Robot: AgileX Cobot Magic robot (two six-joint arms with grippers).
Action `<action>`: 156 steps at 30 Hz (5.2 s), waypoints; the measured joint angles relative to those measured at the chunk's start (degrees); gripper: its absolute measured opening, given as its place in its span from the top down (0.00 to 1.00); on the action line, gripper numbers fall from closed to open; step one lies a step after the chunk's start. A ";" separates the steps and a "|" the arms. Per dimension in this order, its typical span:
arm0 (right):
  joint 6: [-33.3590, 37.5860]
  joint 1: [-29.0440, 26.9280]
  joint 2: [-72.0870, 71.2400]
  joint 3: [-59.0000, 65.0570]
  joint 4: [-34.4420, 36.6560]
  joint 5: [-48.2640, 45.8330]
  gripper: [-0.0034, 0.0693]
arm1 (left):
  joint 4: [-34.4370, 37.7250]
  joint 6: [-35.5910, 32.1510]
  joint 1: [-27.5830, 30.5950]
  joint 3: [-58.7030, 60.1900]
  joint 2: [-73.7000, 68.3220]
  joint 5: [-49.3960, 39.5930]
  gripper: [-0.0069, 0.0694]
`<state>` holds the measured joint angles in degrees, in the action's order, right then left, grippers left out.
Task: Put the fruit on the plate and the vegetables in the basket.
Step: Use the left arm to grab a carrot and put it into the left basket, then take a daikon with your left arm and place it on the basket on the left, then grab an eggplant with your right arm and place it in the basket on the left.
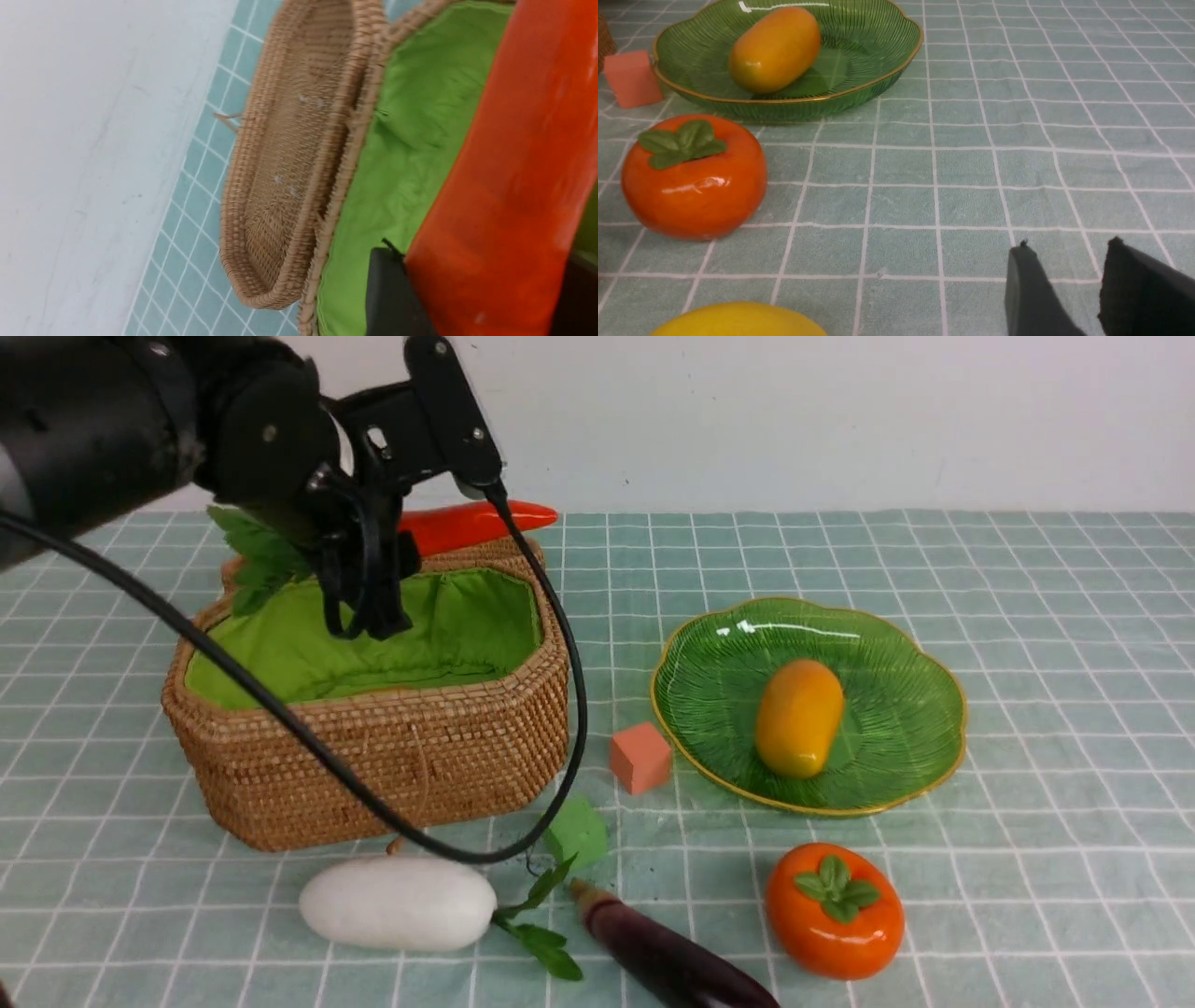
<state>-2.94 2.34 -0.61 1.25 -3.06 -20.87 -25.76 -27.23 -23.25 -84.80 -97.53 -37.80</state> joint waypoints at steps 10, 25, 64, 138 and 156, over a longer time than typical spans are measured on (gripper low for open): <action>0.00 0.00 0.00 0.00 0.00 0.00 0.62 | -13.79 15.90 0.00 0.00 -8.30 0.39 0.43; 0.00 0.00 0.00 0.00 -0.06 0.00 0.62 | -5.36 14.95 0.00 0.00 -3.57 -9.32 0.04; 0.00 0.00 0.00 0.00 -0.06 0.00 0.62 | 19.66 -15.70 0.00 35.12 4.10 11.88 0.10; 0.00 0.00 0.00 0.00 -0.06 0.00 0.62 | -18.11 50.00 0.05 16.28 7.51 -4.84 0.53; 0.00 0.00 0.00 0.00 -0.06 0.00 0.62 | 11.60 49.11 0.05 21.79 49.30 -25.65 0.93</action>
<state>-2.94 2.34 -0.61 1.25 -3.11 -20.87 -14.15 21.88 -23.20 -63.01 -48.24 -63.44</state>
